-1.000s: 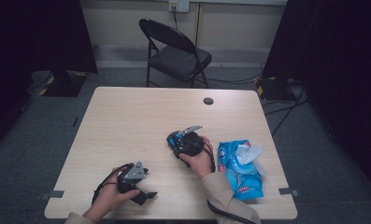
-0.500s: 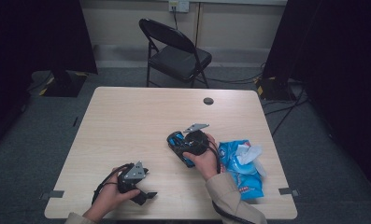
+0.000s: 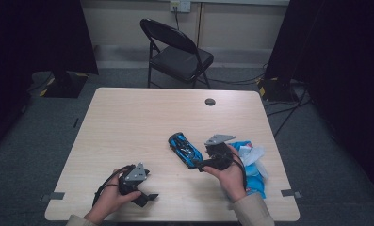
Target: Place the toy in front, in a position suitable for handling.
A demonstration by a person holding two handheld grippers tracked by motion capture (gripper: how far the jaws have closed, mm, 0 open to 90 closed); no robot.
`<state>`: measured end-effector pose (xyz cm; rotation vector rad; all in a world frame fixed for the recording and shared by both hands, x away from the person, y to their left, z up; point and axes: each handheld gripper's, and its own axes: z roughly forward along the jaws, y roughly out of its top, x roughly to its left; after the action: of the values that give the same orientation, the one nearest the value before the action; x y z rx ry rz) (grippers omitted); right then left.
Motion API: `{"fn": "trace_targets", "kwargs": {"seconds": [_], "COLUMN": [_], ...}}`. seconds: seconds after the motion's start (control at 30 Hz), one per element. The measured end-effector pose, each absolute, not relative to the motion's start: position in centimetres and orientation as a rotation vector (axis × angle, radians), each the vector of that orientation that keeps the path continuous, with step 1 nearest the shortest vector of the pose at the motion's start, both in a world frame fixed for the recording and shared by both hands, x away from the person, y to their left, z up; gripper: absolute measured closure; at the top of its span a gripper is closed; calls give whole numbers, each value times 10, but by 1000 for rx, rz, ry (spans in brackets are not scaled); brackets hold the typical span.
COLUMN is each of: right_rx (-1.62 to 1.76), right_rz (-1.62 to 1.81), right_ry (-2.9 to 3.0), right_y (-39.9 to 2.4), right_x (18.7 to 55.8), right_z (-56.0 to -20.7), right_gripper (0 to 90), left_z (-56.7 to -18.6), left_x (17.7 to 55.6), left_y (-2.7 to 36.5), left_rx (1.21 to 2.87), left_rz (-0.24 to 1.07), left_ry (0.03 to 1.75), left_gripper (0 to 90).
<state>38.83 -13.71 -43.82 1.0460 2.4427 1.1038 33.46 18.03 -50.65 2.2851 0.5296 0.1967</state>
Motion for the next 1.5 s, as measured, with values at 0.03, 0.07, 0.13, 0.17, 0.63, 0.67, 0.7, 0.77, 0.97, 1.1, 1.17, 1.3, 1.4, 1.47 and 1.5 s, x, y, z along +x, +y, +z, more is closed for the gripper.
{"fn": "trace_targets", "kwargs": {"seconds": [0.03,0.07,0.13,0.17,0.63,0.67,0.7,0.77,0.97,1.1,1.17,1.3,1.4,1.47,1.5], "right_rx": [1047,1059,1063,1077,1157,1172,1172,1192,1217,1231,1232,1291,1331,1339,1339], "right_rz": [1106,1115,1125,1143,1093,1089,1089,1100,1052,985,956,915,948,938,938], "right_ry": [2436,2425,2418,2415,2379,2367,2367,2339,2317,2313,2305,2280,2249,2237,2237], "right_y": [-141,-149,-153,-161,-216,-220,-220,-229,-247,-256,-259,-264,-265,-263,-263], "right_x": [385,381,378,372,343,340,340,334,320,310,306,303,304,304,304], "right_z": [-437,-435,-434,-432,-432,-432,-432,-431,-427,-427,-429,-440,-446,-447,-447], "right_gripper": [206,205,205,206,205,205,205,207,211,212,213,189,173,168,168], "left_z": [-507,-507,-507,-507,-507,-506,-506,-507,-506,-507,-506,-507,-507,-506,-506], "left_x": [335,335,335,335,334,334,334,334,334,334,334,334,335,335,335], "left_y": [180,180,180,180,180,180,180,180,180,180,180,180,180,180,180], "left_rx": [2285,2285,2285,2285,2286,2286,2286,2286,2287,2286,2287,2286,2286,2286,2286], "left_rz": [197,197,197,197,198,199,199,198,198,198,198,198,198,198,198], "left_ry": [530,530,530,530,529,529,529,529,529,529,529,529,529,529,529], "left_gripper": [64,64,64,64,63,63,63,63,63,63,63,63,63,63,63]}}
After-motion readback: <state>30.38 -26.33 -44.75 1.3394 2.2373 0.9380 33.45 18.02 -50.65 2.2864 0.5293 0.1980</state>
